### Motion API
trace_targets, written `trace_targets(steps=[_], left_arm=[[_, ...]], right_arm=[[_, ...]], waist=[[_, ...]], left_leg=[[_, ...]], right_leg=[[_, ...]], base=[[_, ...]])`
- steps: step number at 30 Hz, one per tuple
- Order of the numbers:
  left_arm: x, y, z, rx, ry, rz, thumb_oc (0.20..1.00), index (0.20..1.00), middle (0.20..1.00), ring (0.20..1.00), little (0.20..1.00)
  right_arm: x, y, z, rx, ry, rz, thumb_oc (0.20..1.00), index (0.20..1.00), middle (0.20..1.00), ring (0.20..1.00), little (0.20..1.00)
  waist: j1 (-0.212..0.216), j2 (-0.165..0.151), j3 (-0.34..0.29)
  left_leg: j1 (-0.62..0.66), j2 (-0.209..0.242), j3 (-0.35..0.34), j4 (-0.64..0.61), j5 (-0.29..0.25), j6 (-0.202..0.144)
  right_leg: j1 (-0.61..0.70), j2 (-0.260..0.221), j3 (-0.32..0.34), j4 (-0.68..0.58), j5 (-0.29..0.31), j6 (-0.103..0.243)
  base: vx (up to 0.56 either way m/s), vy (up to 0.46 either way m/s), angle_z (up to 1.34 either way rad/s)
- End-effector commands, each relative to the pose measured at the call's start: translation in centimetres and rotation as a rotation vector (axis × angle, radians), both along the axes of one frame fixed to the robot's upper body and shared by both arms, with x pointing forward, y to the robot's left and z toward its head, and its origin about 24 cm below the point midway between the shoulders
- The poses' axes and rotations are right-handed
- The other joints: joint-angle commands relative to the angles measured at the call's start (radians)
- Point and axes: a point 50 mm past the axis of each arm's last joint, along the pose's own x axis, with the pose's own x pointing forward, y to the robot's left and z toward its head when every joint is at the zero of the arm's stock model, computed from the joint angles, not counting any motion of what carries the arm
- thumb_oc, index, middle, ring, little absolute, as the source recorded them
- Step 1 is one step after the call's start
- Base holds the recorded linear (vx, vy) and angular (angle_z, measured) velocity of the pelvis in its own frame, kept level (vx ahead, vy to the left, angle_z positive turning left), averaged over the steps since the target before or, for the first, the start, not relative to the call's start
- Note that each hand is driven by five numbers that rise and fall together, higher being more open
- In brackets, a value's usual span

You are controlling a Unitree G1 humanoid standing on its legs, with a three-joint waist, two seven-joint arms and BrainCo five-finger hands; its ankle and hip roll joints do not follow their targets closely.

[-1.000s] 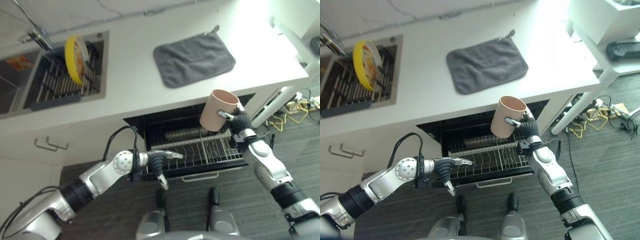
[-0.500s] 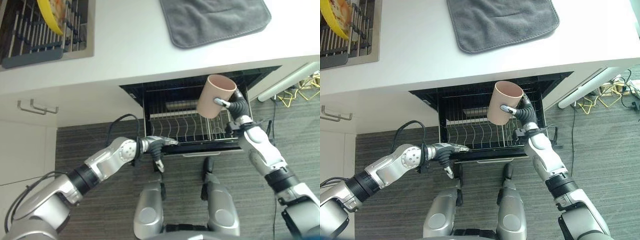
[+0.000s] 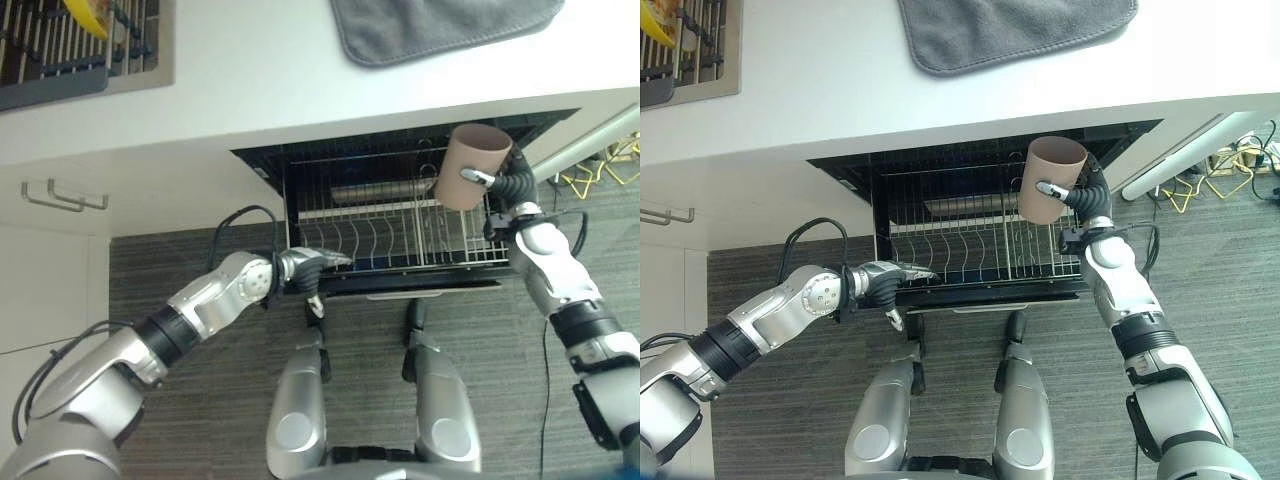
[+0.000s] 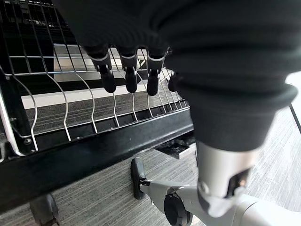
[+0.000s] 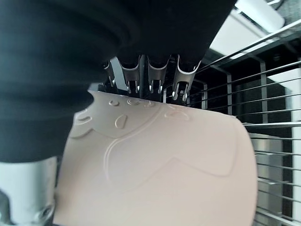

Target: Place the dishes in the dishwasher.

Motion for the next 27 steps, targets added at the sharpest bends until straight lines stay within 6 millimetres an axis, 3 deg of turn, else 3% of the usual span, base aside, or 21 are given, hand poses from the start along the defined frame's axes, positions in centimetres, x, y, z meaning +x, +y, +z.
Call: trace_targets(steps=[1, 11, 27], left_arm=[[-0.1, 0.0, 1.8, 0.019, -0.047, -0.074, 1.0, 1.0, 1.0, 1.0, 1.0], [0.1, 0.0, 2.4, 0.077, -0.039, -0.131, 1.0, 1.0, 1.0, 1.0, 1.0], [-0.3, -1.2, 2.6, 0.068, -0.071, -0.193, 1.0, 1.0, 1.0, 1.0, 1.0]], right_arm=[[1.0, -0.4, 2.4, -0.076, -0.036, -0.013, 0.2, 0.2, 0.2, 0.2, 0.2], [3.6, -1.0, 3.6, -0.117, 0.079, -0.117, 0.2, 0.2, 0.2, 0.2, 0.2], [4.4, -1.5, 1.1, -0.071, 0.232, -0.222, 0.2, 0.2, 0.2, 0.2, 0.2]], waist=[[0.019, -0.04, -0.026], [0.061, -0.027, -0.022], [0.075, 0.041, -0.021]], left_leg=[[-0.004, -0.03, -0.009, 0.072, -0.06, 0.045], [-0.036, -0.047, -0.019, 0.075, -0.057, 0.052], [-0.095, -0.058, -0.006, 0.083, -0.043, 0.053]], right_leg=[[0.028, 0.0, 0.014, 0.078, -0.063, -0.005], [0.011, -0.004, 0.002, 0.074, -0.052, 0.002], [-0.043, -0.029, -0.003, 0.096, -0.052, 0.007]], base=[[-0.01, -0.022, 0.07], [0.0, -0.013, 0.05], [0.0, 0.024, 0.01]])
